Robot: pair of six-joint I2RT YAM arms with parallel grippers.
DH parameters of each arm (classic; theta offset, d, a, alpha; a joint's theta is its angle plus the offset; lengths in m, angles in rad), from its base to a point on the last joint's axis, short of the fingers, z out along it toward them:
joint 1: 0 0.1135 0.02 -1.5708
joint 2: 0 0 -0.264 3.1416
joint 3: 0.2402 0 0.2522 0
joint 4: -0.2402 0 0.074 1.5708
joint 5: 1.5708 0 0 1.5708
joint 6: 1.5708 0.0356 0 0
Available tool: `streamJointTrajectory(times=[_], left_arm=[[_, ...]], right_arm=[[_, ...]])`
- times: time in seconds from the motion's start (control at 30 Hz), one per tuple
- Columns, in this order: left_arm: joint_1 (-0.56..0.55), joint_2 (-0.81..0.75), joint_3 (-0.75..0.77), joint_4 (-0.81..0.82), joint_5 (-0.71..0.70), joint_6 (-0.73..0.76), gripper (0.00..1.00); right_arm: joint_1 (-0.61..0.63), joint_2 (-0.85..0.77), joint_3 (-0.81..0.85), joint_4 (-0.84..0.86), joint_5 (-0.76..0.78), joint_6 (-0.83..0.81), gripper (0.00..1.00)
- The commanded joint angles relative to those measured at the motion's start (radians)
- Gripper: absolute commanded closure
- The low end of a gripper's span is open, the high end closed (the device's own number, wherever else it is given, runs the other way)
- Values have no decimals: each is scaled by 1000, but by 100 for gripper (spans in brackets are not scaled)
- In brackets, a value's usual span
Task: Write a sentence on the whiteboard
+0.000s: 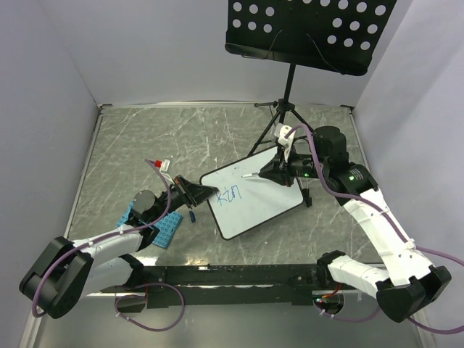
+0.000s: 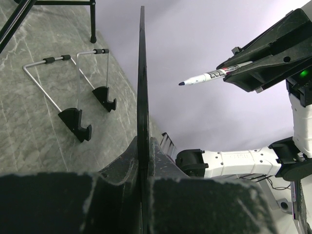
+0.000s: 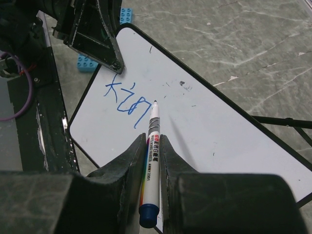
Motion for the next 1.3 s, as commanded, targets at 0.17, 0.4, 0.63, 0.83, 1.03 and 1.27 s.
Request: streamJointTrajectory(times=[0.17, 0.4, 0.63, 0.83, 1.03, 1.27], left_arm=[[2, -5, 68, 156, 15, -35, 99], [2, -4, 74, 162, 22, -41, 99], [1, 12, 87, 176, 31, -53, 99], [-2, -7, 83, 165, 12, -64, 99], [-1, -14, 83, 153, -1, -68, 99], [-2, 4, 82, 197, 12, -85, 99]], right_arm=[[-6, 24, 39, 45, -8, -5, 100], [-5, 59, 71, 57, 23, -8, 100], [-3, 73, 80, 66, 43, -19, 100], [6, 77, 71, 63, 74, -22, 100], [6, 59, 44, 78, 120, -12, 100], [6, 93, 51, 65, 126, -15, 100]])
